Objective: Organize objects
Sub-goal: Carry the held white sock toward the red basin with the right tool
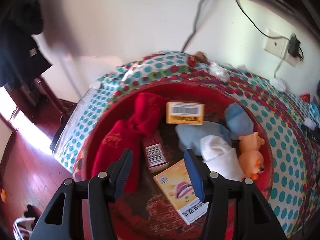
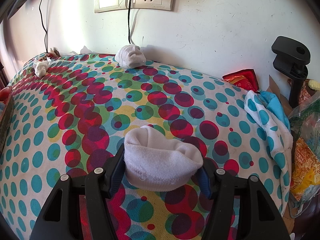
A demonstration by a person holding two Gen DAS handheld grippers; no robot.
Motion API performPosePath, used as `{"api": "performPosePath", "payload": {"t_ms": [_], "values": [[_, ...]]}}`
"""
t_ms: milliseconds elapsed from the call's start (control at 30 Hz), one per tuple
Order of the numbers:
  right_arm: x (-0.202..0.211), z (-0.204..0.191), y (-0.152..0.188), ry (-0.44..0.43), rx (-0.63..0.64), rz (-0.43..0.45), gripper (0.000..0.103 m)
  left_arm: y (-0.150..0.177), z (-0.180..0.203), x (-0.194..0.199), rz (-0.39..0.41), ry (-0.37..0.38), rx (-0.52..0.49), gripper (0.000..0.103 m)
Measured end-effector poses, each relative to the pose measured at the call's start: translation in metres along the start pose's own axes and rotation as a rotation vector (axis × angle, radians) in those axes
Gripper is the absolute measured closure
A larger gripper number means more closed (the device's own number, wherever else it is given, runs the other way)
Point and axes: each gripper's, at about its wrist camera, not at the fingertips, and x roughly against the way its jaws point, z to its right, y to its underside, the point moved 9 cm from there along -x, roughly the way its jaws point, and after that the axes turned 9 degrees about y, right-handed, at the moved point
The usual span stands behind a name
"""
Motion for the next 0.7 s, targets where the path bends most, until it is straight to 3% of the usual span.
{"api": "performPosePath", "payload": {"t_ms": [333, 700], "values": [[0.000, -0.001, -0.001, 0.000, -0.007, -0.001, 0.042, 0.025, -0.047, 0.011, 0.078, -0.070, 0.108, 0.048], [0.002, 0.026, 0.011, -0.025, -0.105, -0.022, 0.037, 0.033, -0.056, 0.010, 0.093, -0.098, 0.083, 0.048]]}}
